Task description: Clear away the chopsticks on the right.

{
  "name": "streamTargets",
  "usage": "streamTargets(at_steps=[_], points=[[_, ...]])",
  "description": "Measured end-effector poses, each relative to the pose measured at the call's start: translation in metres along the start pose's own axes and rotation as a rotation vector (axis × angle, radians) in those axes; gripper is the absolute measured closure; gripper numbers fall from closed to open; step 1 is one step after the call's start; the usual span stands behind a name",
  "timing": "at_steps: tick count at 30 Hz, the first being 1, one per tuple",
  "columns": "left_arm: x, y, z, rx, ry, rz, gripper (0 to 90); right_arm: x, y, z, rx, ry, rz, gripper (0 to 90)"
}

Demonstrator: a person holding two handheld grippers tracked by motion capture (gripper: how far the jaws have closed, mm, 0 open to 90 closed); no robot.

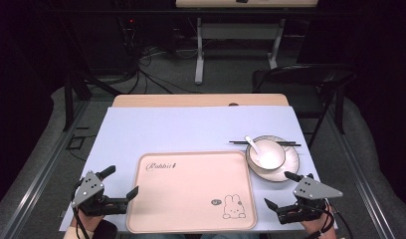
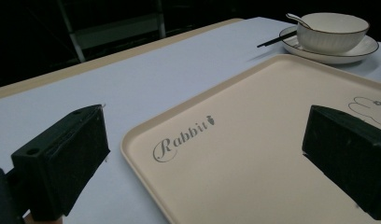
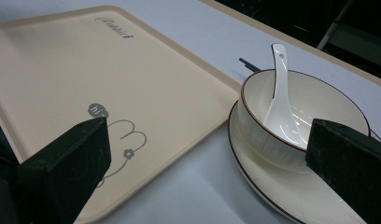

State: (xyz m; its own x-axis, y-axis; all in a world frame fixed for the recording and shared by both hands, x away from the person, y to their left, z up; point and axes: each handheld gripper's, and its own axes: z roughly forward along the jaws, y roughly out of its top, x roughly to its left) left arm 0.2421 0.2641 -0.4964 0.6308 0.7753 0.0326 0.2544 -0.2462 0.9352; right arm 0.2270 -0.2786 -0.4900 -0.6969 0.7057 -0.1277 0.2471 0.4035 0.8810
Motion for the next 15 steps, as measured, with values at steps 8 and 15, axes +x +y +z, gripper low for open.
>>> streamTargets(at_steps=[8,15], points=[[0.0,-0.001,-0.001,0.002,0.002,-0.003,0.0,-0.005,0.003,0.002,0.062,0.0,-0.03,0.0],[0.0,-0.001,-0.002,0.006,0.013,-0.003,0.0,-0.015,0.009,-0.001,0.108,0.001,-0.049,0.0]])
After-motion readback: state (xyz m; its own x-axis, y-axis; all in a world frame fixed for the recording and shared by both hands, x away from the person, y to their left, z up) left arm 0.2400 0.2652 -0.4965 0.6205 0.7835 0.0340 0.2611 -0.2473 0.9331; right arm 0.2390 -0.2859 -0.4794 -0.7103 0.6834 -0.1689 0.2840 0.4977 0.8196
